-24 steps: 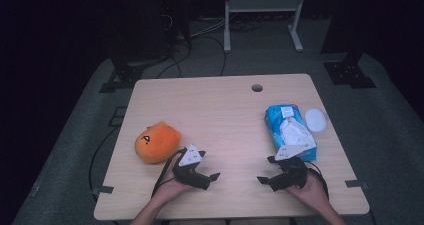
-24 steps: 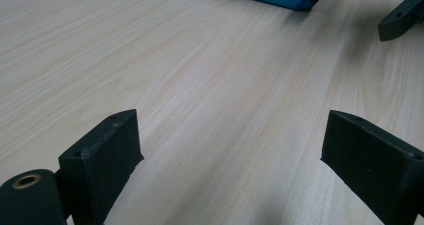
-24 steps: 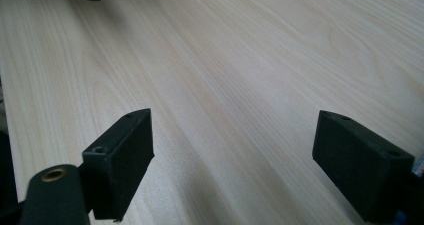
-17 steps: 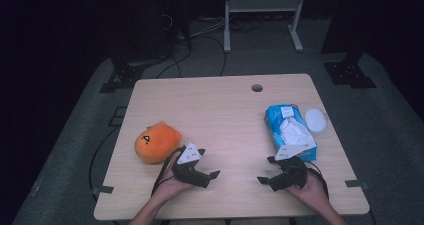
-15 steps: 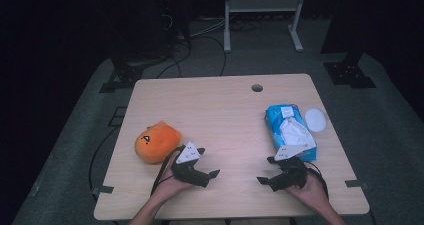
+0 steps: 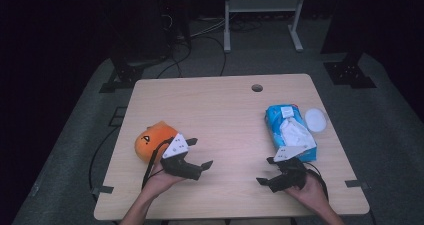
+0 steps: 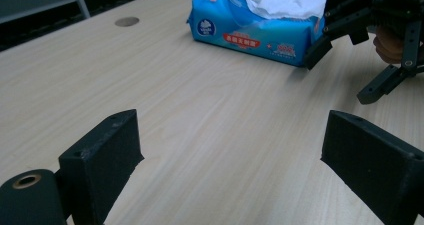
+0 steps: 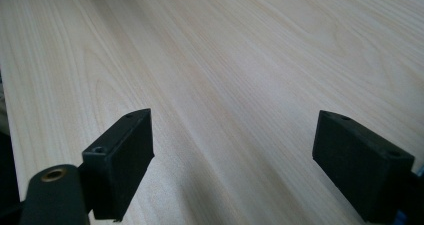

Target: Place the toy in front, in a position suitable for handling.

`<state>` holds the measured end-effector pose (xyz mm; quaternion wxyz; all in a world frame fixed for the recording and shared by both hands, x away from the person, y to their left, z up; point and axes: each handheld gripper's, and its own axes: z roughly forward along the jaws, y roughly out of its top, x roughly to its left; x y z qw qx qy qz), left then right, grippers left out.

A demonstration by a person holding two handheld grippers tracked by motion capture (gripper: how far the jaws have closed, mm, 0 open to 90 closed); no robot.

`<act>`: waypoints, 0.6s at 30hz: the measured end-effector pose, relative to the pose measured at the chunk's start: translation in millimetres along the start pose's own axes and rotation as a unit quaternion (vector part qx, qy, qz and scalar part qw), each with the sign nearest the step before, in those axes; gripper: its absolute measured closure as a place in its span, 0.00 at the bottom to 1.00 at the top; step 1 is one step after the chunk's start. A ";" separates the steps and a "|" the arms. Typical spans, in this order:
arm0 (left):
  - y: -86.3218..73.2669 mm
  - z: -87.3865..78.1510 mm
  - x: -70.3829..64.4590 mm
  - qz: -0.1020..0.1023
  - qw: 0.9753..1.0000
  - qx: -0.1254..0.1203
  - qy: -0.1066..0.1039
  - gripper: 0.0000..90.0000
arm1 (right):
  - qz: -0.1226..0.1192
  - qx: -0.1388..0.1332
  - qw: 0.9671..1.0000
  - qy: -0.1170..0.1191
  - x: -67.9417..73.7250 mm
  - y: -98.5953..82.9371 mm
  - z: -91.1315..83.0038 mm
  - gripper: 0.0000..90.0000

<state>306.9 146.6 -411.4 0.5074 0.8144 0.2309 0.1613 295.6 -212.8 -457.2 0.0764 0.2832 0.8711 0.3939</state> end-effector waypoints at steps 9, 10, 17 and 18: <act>9.6 -27.8 21.3 -0.003 0.999 -0.025 0.032 0.08 | 0.001 0.001 1.000 0.003 -0.7 -0.4 0.3 0.17; 10.2 -35.5 27.0 -0.006 0.999 -0.031 0.043 0.08 | -0.001 0.001 1.000 0.003 -0.3 -0.3 0.6 0.17; 7.8 -63.1 48.9 -0.015 0.995 -0.046 0.091 0.08 | -0.001 0.004 1.000 0.004 -0.3 -0.4 1.5 0.17; 6.7 -67.8 53.0 -0.020 0.994 -0.048 0.098 0.08 | -0.001 0.004 1.000 0.004 -0.3 -0.5 1.5 0.17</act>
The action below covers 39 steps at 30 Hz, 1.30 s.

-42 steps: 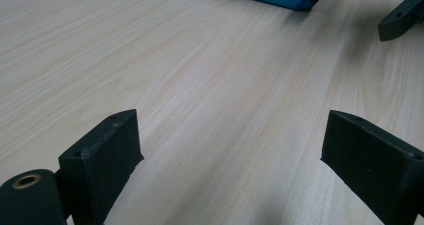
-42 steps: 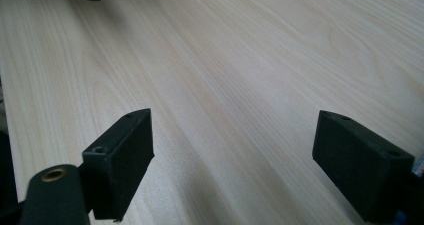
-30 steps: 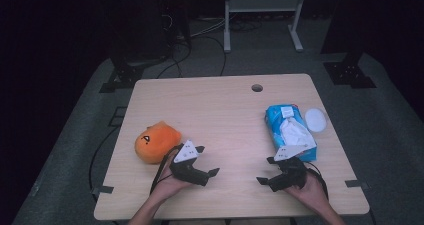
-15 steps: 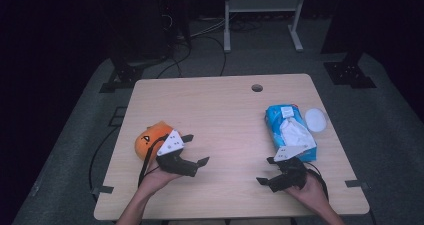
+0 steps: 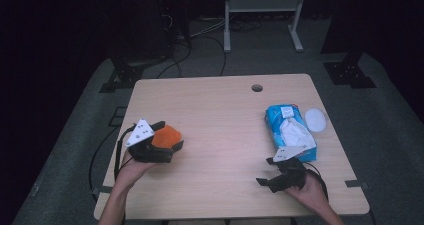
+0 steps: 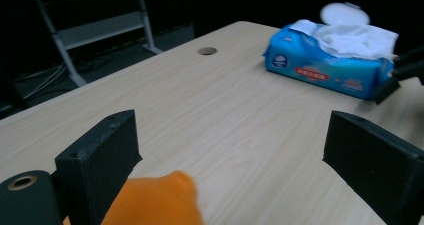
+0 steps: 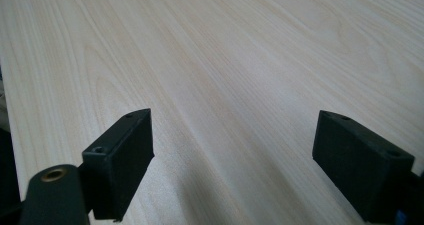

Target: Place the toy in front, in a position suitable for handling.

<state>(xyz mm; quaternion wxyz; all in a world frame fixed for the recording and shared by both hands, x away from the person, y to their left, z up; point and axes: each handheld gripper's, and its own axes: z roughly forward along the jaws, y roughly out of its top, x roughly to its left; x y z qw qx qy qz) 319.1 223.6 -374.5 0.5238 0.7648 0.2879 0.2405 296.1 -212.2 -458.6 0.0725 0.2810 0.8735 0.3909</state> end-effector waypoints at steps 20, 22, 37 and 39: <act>-25.6 -17.2 41.4 -0.050 0.997 0.007 0.066 0.08 | -0.003 0.010 1.000 0.003 1.5 -0.3 3.6 0.17; -30.1 -16.1 44.3 -0.054 0.996 0.011 0.070 0.08 | -0.004 0.010 1.000 0.005 1.5 -0.3 4.2 0.17; -54.8 -4.3 53.1 -0.060 0.993 0.058 0.077 0.08 | -0.007 0.017 1.000 0.011 2.7 -0.2 6.3 0.17; -57.7 -2.4 53.5 -0.057 0.993 0.067 0.076 0.09 | -0.007 0.017 1.000 0.011 2.8 -0.2 6.4 0.17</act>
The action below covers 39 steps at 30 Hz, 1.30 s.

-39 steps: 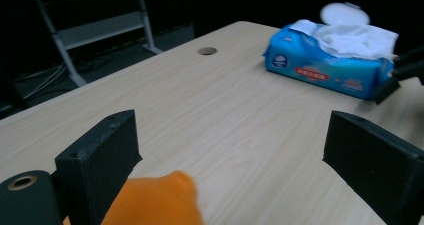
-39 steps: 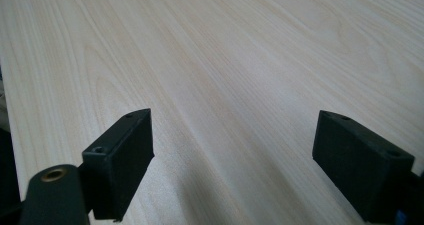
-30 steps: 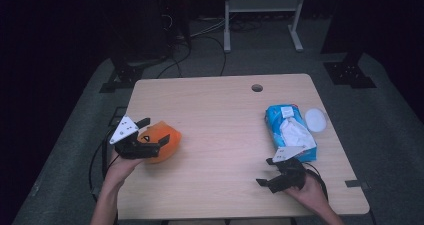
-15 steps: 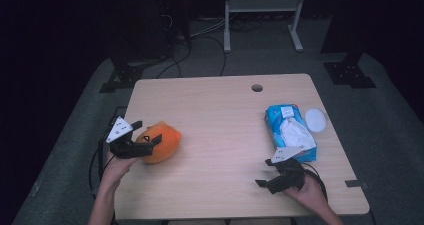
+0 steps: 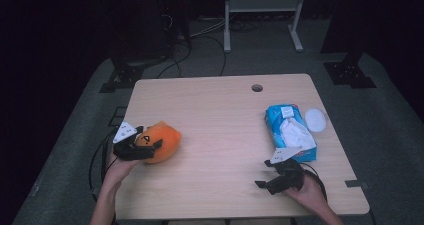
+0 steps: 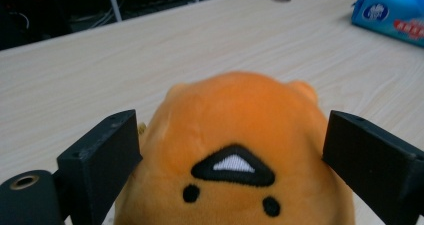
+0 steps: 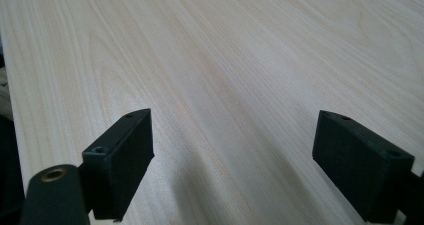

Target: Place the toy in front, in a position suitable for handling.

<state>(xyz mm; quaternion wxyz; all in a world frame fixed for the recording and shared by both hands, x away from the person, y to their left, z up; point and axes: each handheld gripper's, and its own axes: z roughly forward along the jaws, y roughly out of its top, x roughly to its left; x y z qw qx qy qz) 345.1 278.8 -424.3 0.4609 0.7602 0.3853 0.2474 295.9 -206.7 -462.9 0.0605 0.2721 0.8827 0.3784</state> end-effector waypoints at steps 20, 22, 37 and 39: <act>-15.1 0.7 4.6 -0.028 0.999 0.018 -0.034 0.39 | -0.009 0.007 1.000 0.001 3.1 0.8 1.3 0.17; -14.7 0.5 4.6 -0.030 0.999 0.020 -0.033 0.43 | -0.010 0.007 1.000 0.001 3.2 0.8 1.8 0.17; -9.9 -4.3 6.7 -0.052 0.998 -0.005 -0.036 0.50 | -0.015 0.010 1.000 0.002 4.2 1.0 2.0 0.17; -9.2 -4.7 7.2 -0.056 0.998 -0.010 -0.039 0.50 | -0.015 0.010 1.000 0.002 4.3 1.2 2.0 0.17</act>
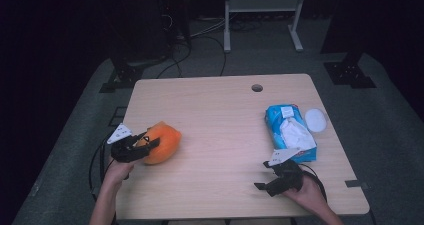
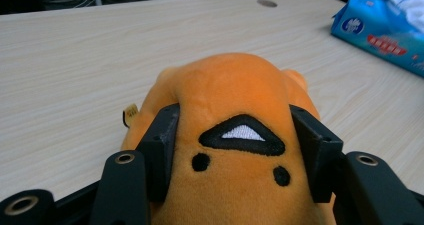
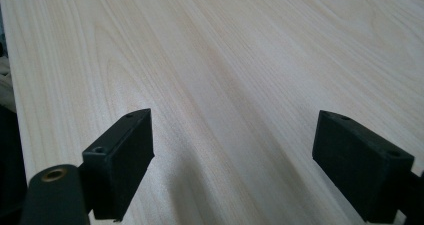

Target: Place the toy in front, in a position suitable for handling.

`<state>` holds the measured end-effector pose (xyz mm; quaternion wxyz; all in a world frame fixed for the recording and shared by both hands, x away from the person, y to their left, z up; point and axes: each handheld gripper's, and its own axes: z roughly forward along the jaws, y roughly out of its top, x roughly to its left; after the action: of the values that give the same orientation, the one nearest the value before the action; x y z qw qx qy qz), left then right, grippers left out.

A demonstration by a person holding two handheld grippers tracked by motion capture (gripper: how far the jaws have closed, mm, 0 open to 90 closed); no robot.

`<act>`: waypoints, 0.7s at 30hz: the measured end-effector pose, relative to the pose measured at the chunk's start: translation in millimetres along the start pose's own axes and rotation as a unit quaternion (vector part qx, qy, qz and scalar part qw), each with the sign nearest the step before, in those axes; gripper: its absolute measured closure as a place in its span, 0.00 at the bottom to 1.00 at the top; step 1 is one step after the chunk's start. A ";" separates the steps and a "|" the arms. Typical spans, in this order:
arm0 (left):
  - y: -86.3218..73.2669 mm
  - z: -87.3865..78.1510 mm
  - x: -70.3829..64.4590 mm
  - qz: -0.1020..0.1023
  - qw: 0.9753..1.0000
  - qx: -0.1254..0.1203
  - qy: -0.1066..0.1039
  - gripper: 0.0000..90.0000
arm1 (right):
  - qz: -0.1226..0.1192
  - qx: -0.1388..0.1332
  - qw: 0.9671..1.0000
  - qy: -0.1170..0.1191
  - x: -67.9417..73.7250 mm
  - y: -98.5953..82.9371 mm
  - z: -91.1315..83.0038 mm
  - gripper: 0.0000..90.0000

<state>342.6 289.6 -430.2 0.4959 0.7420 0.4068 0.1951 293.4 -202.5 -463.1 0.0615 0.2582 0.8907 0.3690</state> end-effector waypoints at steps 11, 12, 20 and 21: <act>13.2 -6.5 -10.1 -0.002 0.999 -0.031 -0.017 0.50 | -0.002 0.001 1.000 -0.001 0.1 0.0 0.3 0.17; 17.6 -8.0 -14.4 0.001 0.999 -0.040 -0.022 0.50 | -0.002 0.001 1.000 -0.001 0.1 0.0 0.2 0.17; 34.8 -7.2 -38.1 0.022 0.997 -0.063 -0.042 0.50 | -0.004 0.001 1.000 -0.002 0.0 0.2 -0.7 0.17; 38.5 -6.7 -44.5 0.024 0.996 -0.069 -0.048 0.50 | -0.004 0.001 1.000 -0.002 -0.1 0.2 -0.9 0.17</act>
<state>327.3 251.2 -387.9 0.5600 0.7244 0.3498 0.1984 293.3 -203.0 -462.3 0.0647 0.2555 0.8921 0.3671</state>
